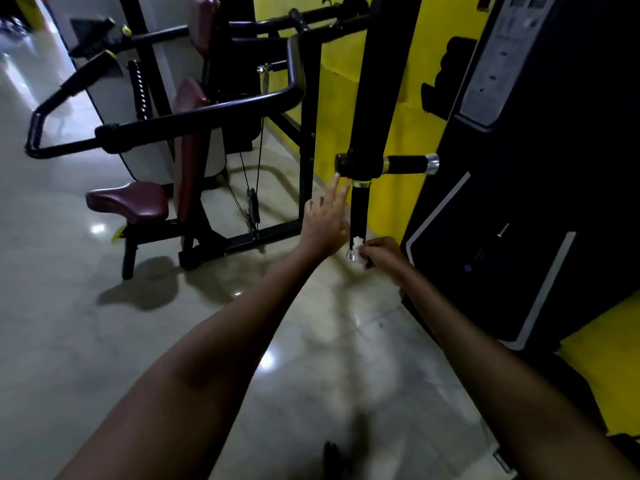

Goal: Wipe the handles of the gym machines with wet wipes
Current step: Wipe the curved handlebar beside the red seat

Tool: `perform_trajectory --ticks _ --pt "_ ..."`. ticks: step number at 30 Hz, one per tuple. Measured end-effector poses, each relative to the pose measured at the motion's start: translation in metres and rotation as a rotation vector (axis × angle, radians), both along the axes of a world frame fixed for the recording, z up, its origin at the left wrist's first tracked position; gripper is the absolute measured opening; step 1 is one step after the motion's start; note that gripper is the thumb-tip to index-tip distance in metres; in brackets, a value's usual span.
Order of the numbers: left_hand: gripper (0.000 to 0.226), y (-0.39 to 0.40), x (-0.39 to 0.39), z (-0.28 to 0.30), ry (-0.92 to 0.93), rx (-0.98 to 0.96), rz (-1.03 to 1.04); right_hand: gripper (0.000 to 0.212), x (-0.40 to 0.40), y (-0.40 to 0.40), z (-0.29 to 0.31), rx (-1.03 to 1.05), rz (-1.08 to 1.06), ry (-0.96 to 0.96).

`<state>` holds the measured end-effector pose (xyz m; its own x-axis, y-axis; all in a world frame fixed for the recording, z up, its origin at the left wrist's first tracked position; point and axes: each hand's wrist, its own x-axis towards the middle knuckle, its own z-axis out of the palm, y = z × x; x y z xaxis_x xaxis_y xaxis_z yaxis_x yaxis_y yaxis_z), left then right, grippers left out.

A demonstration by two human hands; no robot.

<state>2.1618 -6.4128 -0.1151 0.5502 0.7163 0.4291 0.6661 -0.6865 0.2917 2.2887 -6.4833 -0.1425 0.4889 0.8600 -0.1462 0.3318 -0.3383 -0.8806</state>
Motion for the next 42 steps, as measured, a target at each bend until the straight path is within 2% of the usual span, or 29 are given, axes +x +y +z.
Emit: perform_trajectory --ticks 3,6,9,11,13,20,23,30,32,35,39,42 --pt "0.066 -0.006 -0.036 -0.020 0.027 -0.157 0.147 0.013 -0.023 0.001 0.002 0.033 0.081 0.008" --pt "0.048 -0.006 -0.092 -0.037 0.117 -0.294 0.293 0.012 -0.058 0.014 -0.003 -0.010 0.209 -0.053" --pt "0.029 -0.010 -0.156 -0.050 0.144 -0.399 0.343 0.014 -0.106 0.037 -0.014 -0.054 0.337 -0.074" --pt "0.025 -0.018 -0.201 -0.056 0.145 -0.479 0.388 0.017 -0.146 0.050 -0.023 -0.079 0.411 -0.084" --pt "0.024 -0.025 -0.240 -0.057 0.161 -0.535 0.444 0.014 -0.186 0.059 -0.030 -0.091 0.504 -0.114" --pt "0.029 -0.050 -0.370 -0.056 0.225 -0.632 0.657 0.020 -0.323 0.072 -0.030 -0.110 0.850 -0.286" --pt "0.029 -0.060 -0.419 -0.052 0.286 -0.727 0.707 0.015 -0.373 0.074 -0.023 -0.099 0.913 -0.377" --pt "0.028 -0.063 -0.519 -0.038 0.383 -0.892 0.802 0.036 -0.473 0.086 0.009 -0.027 1.124 -0.618" --pt "0.027 -0.057 -0.540 -0.034 0.385 -0.932 0.820 0.033 -0.495 0.099 0.017 -0.005 1.165 -0.688" --pt "0.028 -0.038 -0.570 -0.026 0.397 -0.921 0.857 0.014 -0.531 0.130 0.029 0.025 1.200 -0.738" --pt "0.029 -0.003 -0.610 -0.015 0.411 -0.880 0.915 0.024 -0.576 0.178 0.033 0.063 1.230 -0.769" --pt "0.032 0.033 -0.642 -0.009 0.394 -0.839 0.957 0.022 -0.607 0.218 0.028 0.076 1.252 -0.862"
